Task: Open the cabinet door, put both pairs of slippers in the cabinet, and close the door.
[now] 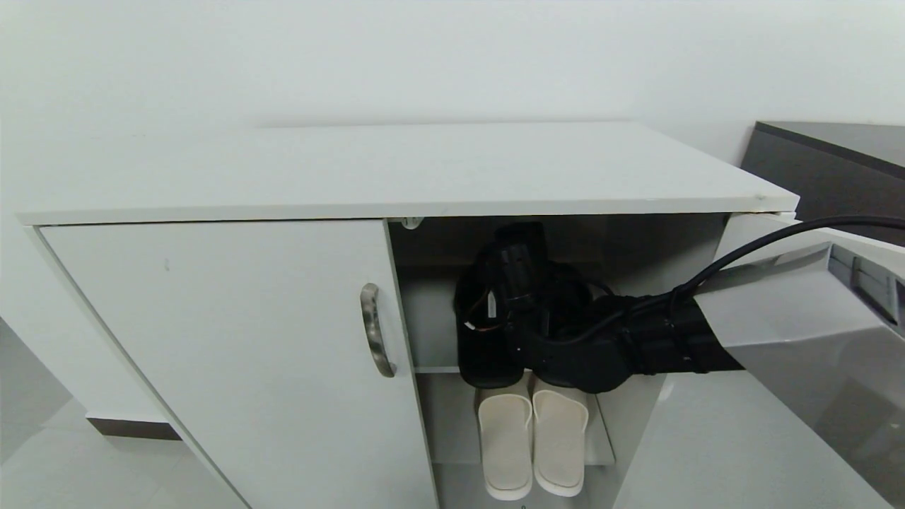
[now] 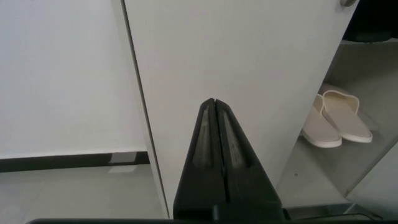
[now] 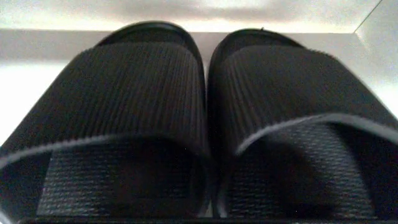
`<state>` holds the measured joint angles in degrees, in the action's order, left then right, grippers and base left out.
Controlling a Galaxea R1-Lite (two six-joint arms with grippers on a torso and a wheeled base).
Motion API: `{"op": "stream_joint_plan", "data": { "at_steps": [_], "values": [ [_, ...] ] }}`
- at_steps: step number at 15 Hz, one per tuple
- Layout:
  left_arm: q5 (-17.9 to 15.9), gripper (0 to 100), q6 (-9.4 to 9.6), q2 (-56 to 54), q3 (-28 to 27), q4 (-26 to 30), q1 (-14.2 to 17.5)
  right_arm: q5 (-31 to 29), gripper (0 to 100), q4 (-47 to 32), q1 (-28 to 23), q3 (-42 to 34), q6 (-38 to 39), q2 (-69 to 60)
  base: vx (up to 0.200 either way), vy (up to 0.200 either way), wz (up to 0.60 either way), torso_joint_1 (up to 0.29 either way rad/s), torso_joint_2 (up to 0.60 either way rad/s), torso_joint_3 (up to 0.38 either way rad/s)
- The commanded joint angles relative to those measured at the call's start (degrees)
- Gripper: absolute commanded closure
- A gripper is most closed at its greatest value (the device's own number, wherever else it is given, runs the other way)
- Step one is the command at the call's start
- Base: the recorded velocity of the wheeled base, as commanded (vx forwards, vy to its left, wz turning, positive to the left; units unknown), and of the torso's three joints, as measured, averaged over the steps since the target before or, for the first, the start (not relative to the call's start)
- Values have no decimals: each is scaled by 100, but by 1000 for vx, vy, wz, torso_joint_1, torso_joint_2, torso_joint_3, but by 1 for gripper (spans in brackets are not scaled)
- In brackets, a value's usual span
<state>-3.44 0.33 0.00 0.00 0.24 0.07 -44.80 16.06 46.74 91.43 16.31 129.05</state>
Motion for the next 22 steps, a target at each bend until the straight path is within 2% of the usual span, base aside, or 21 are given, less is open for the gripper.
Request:
{"op": "stream_joint_plan", "data": {
  "at_steps": [1,4,8,10,12,14,15,22],
  "values": [
    [1,100,2,9,0,2,1,-11,0,12,11,-222,12,-126,0,0,0,0,0,0],
    [1,100,2,9,0,2,1,15,0,478,116,-1092,-5,-776,0,0,0,0,0,0],
    [1,100,2,9,0,2,1,525,0,1831,239,-2753,-453,-1541,0,0,0,0,0,0],
    [1,100,2,9,0,2,1,551,0,2508,336,-3202,-620,-1602,0,0,0,0,0,0],
    [1,100,2,9,0,2,1,745,0,2736,424,-3500,-656,-1848,0,0,0,0,0,0],
    [1,100,2,9,0,2,1,1263,0,2833,556,-3993,-656,-2305,-200,0,0,7,0,2],
    [1,100,2,9,0,2,1,1307,100,2842,564,-4063,-656,-2376,-200,0,0,7,2,-7],
    [1,100,2,9,0,2,1,1668,100,2991,1048,-4687,-647,-2947,-200,0,0,1,4,1]
  ]
}}
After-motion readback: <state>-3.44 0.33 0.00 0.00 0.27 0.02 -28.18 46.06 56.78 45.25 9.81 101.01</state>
